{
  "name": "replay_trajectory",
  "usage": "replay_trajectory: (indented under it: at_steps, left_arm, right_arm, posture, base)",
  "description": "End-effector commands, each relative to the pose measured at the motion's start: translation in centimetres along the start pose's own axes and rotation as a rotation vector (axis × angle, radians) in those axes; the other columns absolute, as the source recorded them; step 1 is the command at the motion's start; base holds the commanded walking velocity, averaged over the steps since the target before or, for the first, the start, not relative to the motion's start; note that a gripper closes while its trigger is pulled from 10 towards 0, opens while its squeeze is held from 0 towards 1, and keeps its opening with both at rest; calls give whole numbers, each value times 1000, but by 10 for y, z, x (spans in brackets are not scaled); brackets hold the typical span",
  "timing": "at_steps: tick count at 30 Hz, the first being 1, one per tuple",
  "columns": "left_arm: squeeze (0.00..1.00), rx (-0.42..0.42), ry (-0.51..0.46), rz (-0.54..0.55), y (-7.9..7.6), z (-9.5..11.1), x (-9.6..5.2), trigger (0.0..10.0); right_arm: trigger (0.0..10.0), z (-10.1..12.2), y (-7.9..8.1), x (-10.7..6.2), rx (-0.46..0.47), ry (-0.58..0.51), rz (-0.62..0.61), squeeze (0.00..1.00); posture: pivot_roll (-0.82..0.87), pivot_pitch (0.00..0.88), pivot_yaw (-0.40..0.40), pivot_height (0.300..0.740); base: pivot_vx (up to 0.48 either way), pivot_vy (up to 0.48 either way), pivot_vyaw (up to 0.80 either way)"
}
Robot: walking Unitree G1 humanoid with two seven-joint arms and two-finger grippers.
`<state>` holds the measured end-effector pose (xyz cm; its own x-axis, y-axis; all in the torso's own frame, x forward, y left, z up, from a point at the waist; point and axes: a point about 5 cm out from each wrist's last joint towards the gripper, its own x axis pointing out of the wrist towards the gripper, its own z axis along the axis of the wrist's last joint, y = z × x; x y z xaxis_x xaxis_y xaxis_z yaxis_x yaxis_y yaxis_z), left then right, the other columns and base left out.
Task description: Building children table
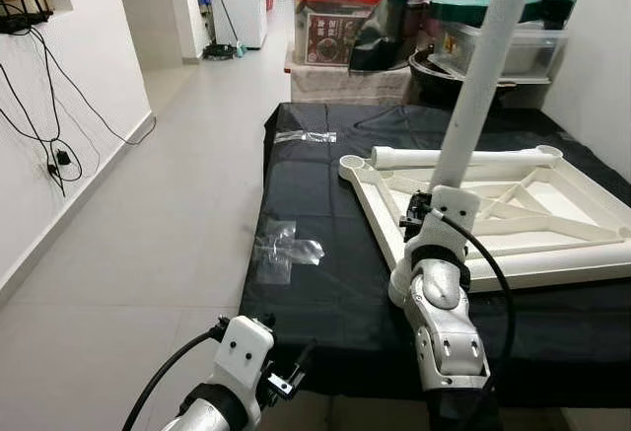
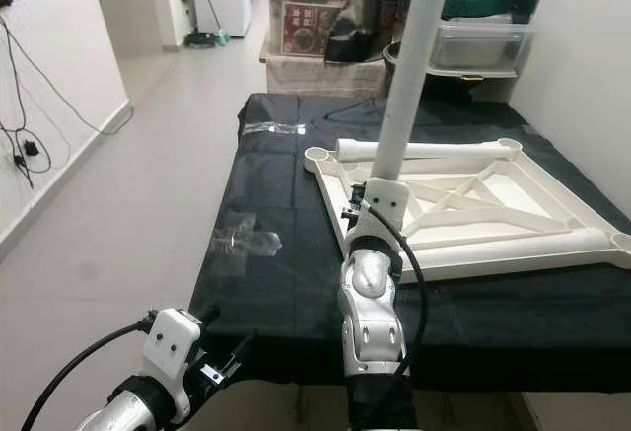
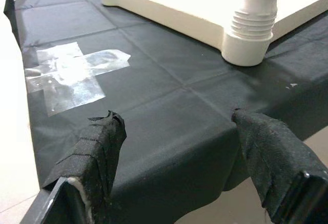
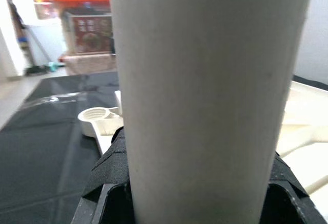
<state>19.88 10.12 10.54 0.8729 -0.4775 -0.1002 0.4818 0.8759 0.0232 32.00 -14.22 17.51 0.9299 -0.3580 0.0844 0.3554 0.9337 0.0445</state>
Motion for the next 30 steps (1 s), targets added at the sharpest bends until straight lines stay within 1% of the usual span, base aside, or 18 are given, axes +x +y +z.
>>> replay_trajectory:
  at_steps: [1,4,5,10,16,17,18,22,23,24,30]
  left_arm:
    - [0,10,11,-7,0,-3,1,10000]
    - [0,10,9,-8,-1,-3,2,10000]
    - [0,6,6,-7,-1,-3,3,10000]
    - [0,2,3,-7,-1,-3,4,10000]
    - [0,4,5,-5,0,-3,4,10000]
    - [0,6,5,-3,1,-4,4,10000]
    - [0,7,6,0,1,-4,4,10000]
    - [0,8,5,3,2,-4,4,10000]
    - [0,9,4,4,2,-3,4,10000]
    - [0,9,3,4,2,-3,4,10000]
    - [0,13,5,-1,4,-4,4,10000]
  right_arm:
    - [0,-26,-2,-9,18,146,-81,0]
    - [0,-26,1,-9,18,148,-82,0]
    - [0,-25,2,-9,14,147,-86,0]
    - [0,-23,3,-11,8,149,-100,0]
    - [0,-23,4,-12,7,151,-109,0]
    - [549,-23,6,-11,7,150,-94,0]
    - [10000,-22,9,-11,5,147,-68,0]
    - [10000,-20,12,-10,-1,145,-31,0]
    - [10000,-20,12,-10,-9,143,-22,541]
    - [10000,-20,13,-10,-15,139,-9,1000]
    - [10000,-17,11,-9,-21,119,-8,1000]
  posture:
    - [68,0,-50,740]
    - [63,0,-52,740]
    - [25,0,-43,740]
    - [25,0,-29,740]
    - [33,0,-30,740]
    - [34,0,-30,740]
    - [33,0,-31,740]
    - [35,0,-30,740]
    - [38,0,-31,740]
    - [48,0,-28,740]
    - [68,0,-20,740]
  base:
    - [0,0,0]
    - [0,0,0]
    - [0,0,0]
    - [0,0,0]
    - [0,0,0]
    - [0,0,0]
    - [0,0,0]
    - [0,0,0]
    - [0,0,0]
    - [0,0,0]
    - [0,0,0]
